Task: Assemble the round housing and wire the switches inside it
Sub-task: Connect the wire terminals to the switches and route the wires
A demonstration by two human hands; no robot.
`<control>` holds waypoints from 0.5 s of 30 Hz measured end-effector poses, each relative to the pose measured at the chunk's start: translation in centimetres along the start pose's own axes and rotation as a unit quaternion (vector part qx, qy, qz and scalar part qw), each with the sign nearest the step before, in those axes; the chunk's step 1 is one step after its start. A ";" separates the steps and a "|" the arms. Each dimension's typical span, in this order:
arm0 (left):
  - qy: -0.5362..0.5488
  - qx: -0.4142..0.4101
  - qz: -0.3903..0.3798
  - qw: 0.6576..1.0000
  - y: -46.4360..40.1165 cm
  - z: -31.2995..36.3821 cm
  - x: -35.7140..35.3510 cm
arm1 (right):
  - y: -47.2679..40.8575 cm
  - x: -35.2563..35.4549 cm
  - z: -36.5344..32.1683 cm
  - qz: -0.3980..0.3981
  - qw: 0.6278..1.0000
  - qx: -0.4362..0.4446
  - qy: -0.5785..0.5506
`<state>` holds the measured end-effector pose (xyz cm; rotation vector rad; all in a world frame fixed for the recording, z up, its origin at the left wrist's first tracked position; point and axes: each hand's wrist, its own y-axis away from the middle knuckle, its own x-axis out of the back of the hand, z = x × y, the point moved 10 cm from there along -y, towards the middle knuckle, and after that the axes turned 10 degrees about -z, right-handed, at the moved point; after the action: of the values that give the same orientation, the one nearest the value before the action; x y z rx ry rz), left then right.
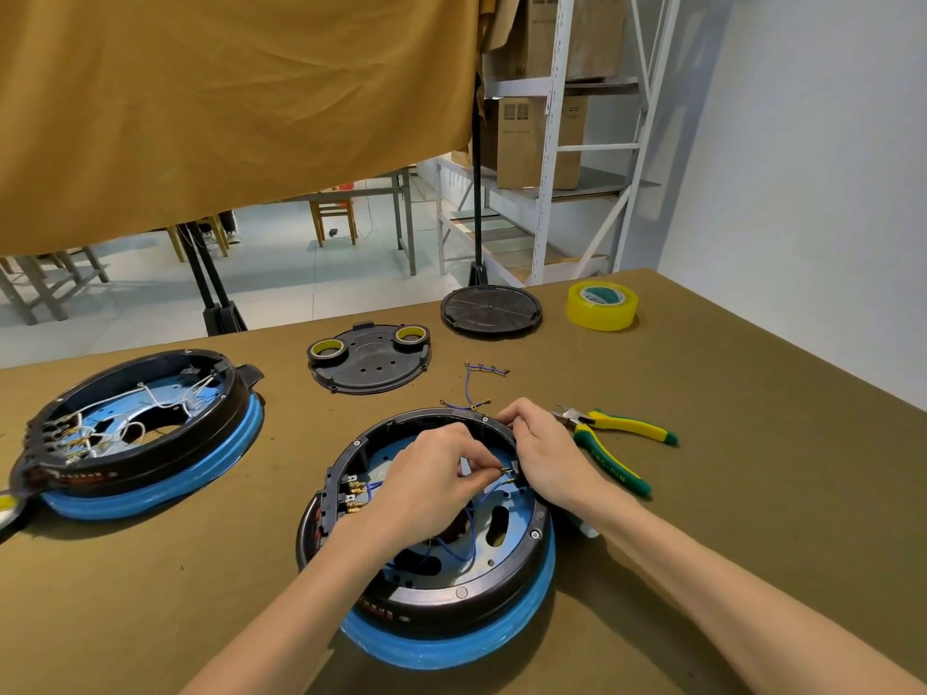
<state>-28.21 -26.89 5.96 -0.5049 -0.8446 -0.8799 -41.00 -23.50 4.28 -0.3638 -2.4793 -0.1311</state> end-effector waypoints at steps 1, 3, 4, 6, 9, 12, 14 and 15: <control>0.004 -0.002 0.001 1.000 0.0 0.1 -0.1 | 0.0 0.0 0.0 -0.001 1.000 -0.001 0.000; 0.007 -0.007 0.002 1.000 -0.1 0.3 -0.1 | 0.0 -0.1 0.0 -0.001 1.000 -0.001 0.001; 0.009 -0.009 0.003 1.000 -0.1 0.4 -0.2 | -0.1 -0.1 0.0 -0.001 1.000 -0.001 0.001; 0.010 -0.012 0.004 1.000 -0.2 0.5 -0.2 | -0.1 -0.1 0.0 0.000 1.000 -0.001 0.000; -0.014 -0.020 0.007 1.000 0.0 0.6 -0.3 | 0.0 0.0 0.1 0.000 1.000 -0.001 0.000; -0.011 -0.020 0.016 1.000 0.2 0.5 -0.1 | 0.1 0.0 0.1 0.000 1.000 0.005 0.002; 0.003 -0.015 0.011 1.000 0.0 0.5 -0.1 | 0.0 0.1 0.0 0.003 1.000 0.008 0.003; 0.004 -0.017 0.007 1.000 -0.2 0.6 -0.2 | 0.0 0.1 0.0 0.003 1.000 0.008 0.006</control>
<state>-28.66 -26.47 6.15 -0.5364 -0.8190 -0.8853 -41.10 -23.52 4.33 -0.3614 -2.4651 -0.1097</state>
